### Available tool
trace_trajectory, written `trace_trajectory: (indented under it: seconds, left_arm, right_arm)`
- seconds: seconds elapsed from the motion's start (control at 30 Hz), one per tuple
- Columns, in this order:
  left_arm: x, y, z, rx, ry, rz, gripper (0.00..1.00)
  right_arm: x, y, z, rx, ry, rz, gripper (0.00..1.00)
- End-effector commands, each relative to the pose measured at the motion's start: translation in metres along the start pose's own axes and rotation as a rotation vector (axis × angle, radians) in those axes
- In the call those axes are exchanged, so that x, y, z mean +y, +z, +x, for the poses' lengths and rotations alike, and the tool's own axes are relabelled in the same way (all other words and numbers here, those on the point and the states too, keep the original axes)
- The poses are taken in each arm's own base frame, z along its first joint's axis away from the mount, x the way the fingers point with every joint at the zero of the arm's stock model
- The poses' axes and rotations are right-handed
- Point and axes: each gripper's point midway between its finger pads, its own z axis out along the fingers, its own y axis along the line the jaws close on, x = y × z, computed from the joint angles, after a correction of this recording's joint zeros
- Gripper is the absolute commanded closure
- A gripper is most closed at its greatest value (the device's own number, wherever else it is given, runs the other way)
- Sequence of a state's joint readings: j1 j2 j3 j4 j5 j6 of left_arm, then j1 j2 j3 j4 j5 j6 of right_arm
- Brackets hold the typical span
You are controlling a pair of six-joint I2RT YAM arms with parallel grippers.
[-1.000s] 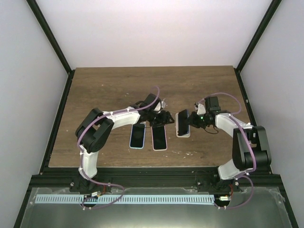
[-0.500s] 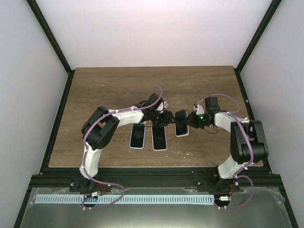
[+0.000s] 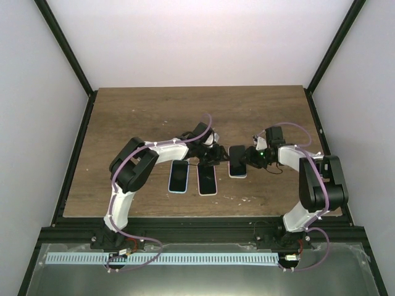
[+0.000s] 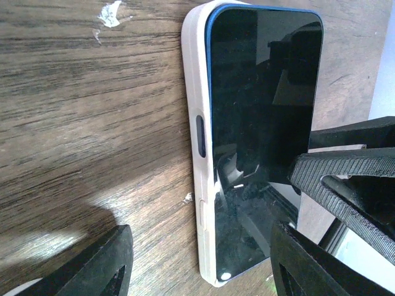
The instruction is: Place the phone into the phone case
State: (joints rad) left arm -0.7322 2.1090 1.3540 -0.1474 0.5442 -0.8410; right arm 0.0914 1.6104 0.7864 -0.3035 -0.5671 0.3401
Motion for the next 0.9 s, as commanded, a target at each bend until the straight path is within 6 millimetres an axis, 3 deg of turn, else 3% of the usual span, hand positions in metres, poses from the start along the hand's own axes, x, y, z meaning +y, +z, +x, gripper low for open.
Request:
trace_trajectory:
  seconds: [0.0,0.17,0.53,0.87]
  left_arm:
    - [-0.011,0.003,-0.003,-0.001,0.013,0.033,0.38]
    - [-0.01,0.004,-0.004,-0.003,0.013,0.032,0.39]
    - [-0.011,0.01,-0.007,0.0,0.008,0.04,0.42]
    - [-0.009,0.015,-0.008,0.009,0.002,0.042,0.43]
  right_arm:
    - [0.006,-0.015,-0.015,-0.055,-0.036,0.046,0.65]
    - [0.003,-0.025,-0.021,-0.091,-0.049,0.097,0.6]
    - [-0.005,-0.015,-0.018,-0.069,-0.038,0.107,0.8]
    - [-0.007,-0.007,-0.016,-0.055,-0.034,0.095,0.84]
